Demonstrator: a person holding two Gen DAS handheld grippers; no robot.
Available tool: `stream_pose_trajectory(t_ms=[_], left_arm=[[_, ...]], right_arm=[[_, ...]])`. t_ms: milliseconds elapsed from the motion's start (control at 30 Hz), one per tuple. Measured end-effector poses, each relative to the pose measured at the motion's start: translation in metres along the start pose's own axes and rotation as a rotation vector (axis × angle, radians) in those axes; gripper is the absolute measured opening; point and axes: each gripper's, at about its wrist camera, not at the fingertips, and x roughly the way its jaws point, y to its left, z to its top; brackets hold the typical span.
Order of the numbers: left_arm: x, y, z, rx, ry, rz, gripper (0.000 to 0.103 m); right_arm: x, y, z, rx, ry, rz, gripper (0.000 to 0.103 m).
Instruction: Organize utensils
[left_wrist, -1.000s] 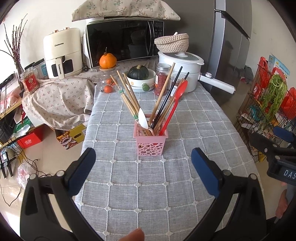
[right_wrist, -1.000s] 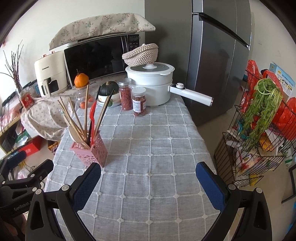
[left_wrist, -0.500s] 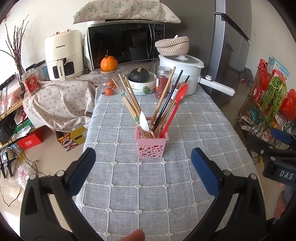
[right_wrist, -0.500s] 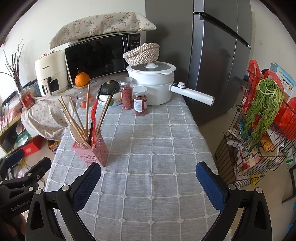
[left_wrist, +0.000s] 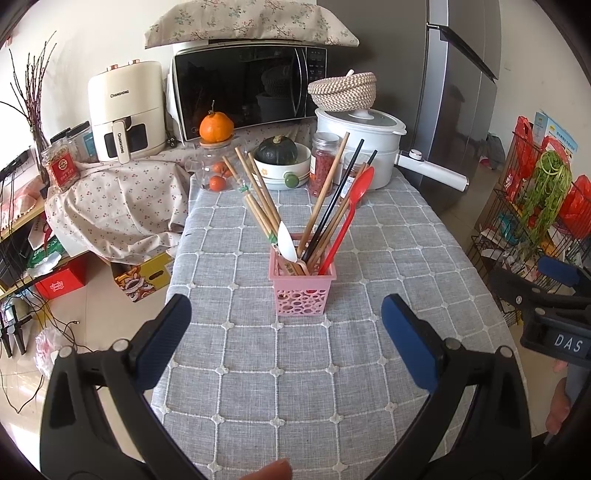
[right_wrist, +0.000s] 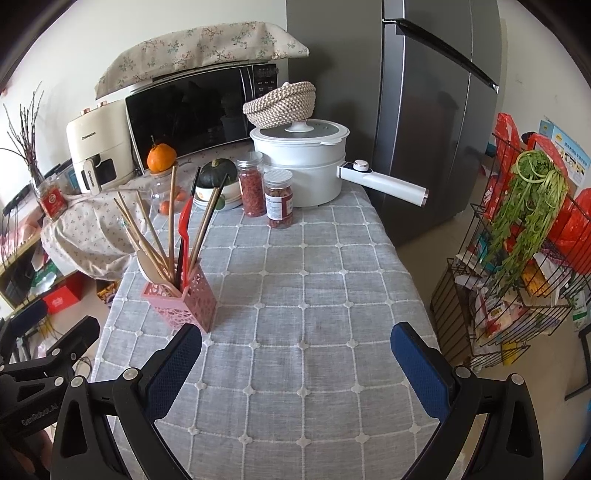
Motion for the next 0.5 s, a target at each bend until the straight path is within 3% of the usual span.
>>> stream_pose_trajectory(t_ms=[500], left_arm=[[0.0037, 0.0, -0.0003, -0.003, 0.004, -0.012, 0.102]], right_arm=[[0.0039, -0.0098, 0.0013, 0.034, 0.02, 0.007, 0.103]])
